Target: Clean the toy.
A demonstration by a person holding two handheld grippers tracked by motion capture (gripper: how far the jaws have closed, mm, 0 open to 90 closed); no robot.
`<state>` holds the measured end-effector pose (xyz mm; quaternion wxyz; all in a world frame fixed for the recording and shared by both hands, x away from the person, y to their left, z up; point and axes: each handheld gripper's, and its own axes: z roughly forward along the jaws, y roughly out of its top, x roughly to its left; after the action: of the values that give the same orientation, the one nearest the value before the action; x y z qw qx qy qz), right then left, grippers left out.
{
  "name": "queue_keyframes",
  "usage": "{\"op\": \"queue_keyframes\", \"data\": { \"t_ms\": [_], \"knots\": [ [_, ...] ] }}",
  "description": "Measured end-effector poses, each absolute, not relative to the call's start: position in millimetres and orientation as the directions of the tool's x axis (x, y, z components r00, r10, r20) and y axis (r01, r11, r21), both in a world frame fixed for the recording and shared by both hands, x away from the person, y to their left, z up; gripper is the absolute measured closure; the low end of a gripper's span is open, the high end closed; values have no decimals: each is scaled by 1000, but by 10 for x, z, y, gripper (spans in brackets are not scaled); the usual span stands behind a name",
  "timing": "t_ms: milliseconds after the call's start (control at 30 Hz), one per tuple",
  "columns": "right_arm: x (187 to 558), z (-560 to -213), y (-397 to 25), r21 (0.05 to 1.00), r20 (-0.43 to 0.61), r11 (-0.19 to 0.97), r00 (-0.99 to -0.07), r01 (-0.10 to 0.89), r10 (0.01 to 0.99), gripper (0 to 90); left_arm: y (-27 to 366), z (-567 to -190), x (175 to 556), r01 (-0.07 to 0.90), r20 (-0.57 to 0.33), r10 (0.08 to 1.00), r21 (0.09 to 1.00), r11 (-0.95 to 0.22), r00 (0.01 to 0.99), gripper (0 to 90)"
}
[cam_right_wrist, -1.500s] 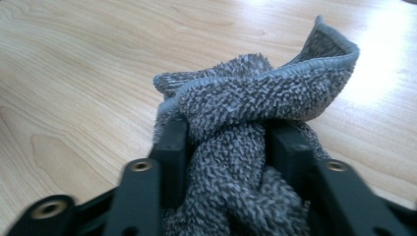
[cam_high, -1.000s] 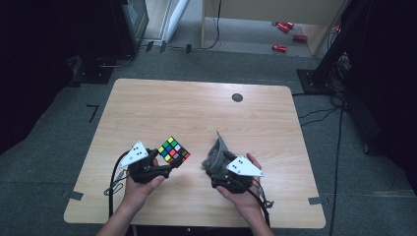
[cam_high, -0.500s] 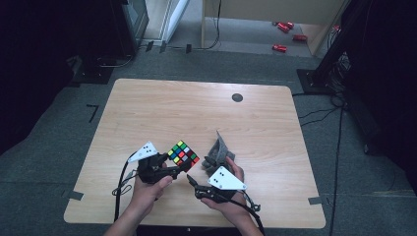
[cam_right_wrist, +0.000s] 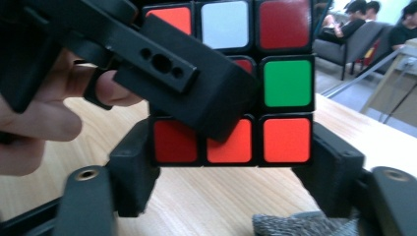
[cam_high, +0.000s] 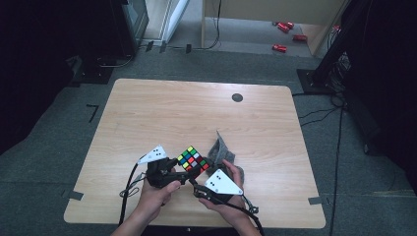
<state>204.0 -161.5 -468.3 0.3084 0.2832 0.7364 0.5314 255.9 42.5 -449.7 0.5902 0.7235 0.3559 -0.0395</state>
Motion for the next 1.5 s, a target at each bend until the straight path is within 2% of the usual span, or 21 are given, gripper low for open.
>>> {"op": "queue_keyframes", "data": {
  "t_ms": [167, 467, 667, 800, 867, 1000, 1167, 1200, 1233, 1267, 1367, 1500],
  "knots": [
    [2009, -4673, -1605, 954, -185, 292, -631, 68, 753, 341, 437, -4504, 2580, 572, -497, 448, 819, -40, 743, 341],
    [2020, -4683, -1624, 949, -181, 303, -642, 83, 745, 345, 490, -4467, 2586, 529, -457, 466, 848, -27, 758, 311],
    [2067, -4695, -1688, 942, -174, 313, -615, 124, 769, 345, 665, -4395, 2626, 505, -465, 464, 862, 44, 754, 307],
    [2115, -4675, -1767, 936, -157, 306, -574, 172, 803, 345, 771, -4359, 2640, 465, -435, 471, 884, 58, 768, 299],
    [2142, -4652, -1825, 937, -139, 293, -562, 193, 815, 345, 795, -4360, 2641, 433, -393, 491, 901, 35, 777, 289],
    [2172, -4582, -1939, 940, -95, 257, -547, 227, 832, 345, 777, -4395, 2618, 343, -254, 549, 937, -65, 797, 271],
    [2183, -4457, -2068, 943, -2, 196, -583, 270, 812, 345, 693, -4429, 2562, 263, -131, 561, 951, -161, 817, 248],
    [2183, -4430, -2086, 942, 18, 185, -592, 280, 806, 345, 665, -4435, 2541, 236, -91, 561, 952, -192, 823, 240],
    [2180, -4384, -2102, 939, 41, 175, -603, 295, 797, 345, 596, -4455, 2504, 190, -10, 558, 945, -266, 830, 185],
    [2173, -4364, -2099, 937, 53, 170, -603, 306, 796, 345, 596, -4455, 2504, 190, -10, 558, 945, -266, 830, 167],
    [2160, -4331, -2085, 931, 74, 163, -606, 326, 792, 345, 489, -4515, 2432, 105, 114, 539, 928, -359, 835, 153],
    [2146, -4287, -2034, 920, 110, 162, -634, 356, 765, 345, 412, -4576, 2392, 65, 182, 555, 916, -395, 812, 137]
  ]
}}
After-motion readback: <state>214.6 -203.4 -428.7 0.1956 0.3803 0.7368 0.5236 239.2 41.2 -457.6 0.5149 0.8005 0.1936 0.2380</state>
